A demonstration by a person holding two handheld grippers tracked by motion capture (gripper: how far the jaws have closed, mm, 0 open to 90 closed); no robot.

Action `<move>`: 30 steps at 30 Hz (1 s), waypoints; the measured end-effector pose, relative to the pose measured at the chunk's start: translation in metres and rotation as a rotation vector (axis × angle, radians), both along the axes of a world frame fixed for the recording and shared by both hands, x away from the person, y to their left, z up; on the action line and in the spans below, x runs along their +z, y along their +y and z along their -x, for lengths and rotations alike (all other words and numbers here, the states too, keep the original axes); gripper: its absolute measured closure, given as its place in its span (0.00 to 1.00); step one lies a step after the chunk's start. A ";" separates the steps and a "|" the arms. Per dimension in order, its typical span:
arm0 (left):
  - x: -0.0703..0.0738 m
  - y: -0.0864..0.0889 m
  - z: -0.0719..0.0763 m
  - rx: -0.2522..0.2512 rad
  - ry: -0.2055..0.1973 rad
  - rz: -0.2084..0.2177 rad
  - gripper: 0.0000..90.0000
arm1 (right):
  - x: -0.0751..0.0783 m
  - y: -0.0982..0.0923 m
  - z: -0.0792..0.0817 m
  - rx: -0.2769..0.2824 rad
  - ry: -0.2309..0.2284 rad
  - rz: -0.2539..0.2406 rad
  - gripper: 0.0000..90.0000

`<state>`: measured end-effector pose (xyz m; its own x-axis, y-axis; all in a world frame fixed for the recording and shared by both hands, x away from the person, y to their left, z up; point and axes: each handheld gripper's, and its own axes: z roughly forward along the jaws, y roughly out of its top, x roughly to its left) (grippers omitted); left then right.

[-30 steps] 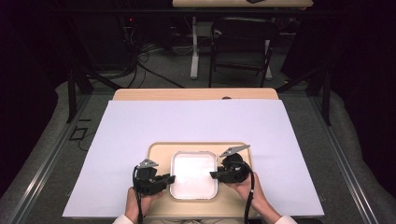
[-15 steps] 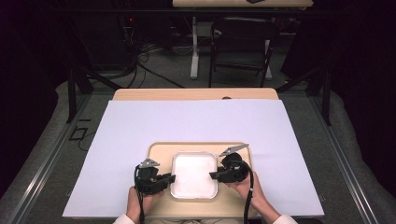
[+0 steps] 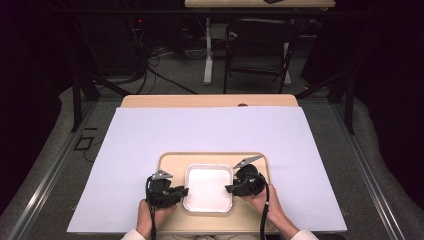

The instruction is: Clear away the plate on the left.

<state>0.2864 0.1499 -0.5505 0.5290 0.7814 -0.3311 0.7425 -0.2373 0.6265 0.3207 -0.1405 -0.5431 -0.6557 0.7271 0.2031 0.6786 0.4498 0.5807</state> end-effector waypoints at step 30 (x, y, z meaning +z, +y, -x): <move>0.020 0.008 -0.003 -0.010 -0.107 -0.039 0.38 | 0.016 0.002 0.009 0.011 -0.184 0.045 0.16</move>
<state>0.2895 0.1580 -0.5301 0.5674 0.7873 -0.2413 0.6693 -0.2702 0.6921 0.3115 -0.1385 -0.5272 -0.6871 0.7251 0.0459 0.5572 0.4854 0.6737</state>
